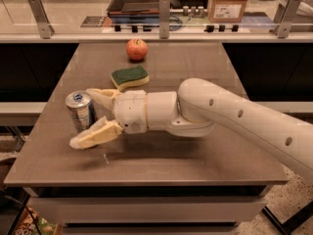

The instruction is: Move redbull can near apple

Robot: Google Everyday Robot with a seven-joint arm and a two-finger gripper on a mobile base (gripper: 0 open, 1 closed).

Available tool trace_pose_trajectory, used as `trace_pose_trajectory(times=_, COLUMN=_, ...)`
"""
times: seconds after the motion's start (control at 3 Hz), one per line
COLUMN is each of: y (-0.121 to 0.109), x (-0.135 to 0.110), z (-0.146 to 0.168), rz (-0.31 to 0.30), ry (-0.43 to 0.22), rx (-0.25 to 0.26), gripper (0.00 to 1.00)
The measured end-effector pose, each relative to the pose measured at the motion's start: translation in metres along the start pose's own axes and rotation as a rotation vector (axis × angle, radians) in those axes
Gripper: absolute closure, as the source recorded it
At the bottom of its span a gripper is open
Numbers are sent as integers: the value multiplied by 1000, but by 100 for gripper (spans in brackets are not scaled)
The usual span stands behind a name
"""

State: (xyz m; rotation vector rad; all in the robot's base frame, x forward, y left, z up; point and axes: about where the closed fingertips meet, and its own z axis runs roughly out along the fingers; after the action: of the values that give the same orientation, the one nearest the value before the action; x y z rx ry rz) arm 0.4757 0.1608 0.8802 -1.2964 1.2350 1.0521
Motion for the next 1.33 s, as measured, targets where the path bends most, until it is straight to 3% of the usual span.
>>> trace_pose_trajectory(times=1.0, y=4, x=-3, z=5, rz=-5, ry=-1, rx=-12, gripper=87)
trace_pose_trajectory(times=1.33, y=5, x=-4, z=7, rz=-6, ry=-1, rx=-15, gripper=100)
